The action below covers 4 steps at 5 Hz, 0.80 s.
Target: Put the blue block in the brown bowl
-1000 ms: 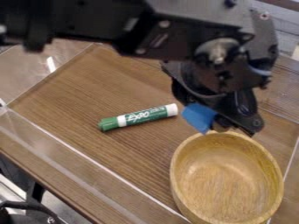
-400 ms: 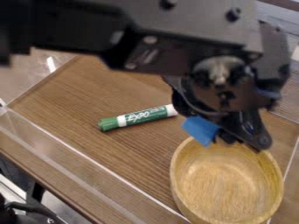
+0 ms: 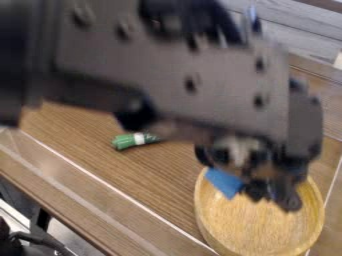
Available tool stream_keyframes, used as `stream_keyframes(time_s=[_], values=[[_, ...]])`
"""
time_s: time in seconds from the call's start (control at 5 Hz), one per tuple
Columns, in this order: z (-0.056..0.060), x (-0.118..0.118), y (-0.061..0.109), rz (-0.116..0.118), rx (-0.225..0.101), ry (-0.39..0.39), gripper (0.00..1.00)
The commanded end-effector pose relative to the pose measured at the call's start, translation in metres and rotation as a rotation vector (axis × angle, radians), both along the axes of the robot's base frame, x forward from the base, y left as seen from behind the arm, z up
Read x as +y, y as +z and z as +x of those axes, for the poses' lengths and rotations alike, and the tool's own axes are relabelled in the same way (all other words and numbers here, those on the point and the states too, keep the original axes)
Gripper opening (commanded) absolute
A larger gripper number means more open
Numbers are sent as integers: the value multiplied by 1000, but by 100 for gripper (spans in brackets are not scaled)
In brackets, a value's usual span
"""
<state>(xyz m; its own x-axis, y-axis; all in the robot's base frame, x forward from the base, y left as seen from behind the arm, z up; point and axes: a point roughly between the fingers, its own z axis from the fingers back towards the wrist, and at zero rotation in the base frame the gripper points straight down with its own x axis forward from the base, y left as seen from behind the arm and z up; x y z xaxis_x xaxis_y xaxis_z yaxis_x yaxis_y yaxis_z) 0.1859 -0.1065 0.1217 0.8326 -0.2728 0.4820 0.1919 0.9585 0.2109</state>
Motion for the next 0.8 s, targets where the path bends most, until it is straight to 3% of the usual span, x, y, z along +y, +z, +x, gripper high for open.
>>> stream_keyframes(time_s=[0.0, 0.2, 0.6], values=[[6, -12, -15, -17, -17, -23, 0], [5, -7, -15, 0, -16, -28, 100], [8, -1, -27, 14, 2, -48, 100]])
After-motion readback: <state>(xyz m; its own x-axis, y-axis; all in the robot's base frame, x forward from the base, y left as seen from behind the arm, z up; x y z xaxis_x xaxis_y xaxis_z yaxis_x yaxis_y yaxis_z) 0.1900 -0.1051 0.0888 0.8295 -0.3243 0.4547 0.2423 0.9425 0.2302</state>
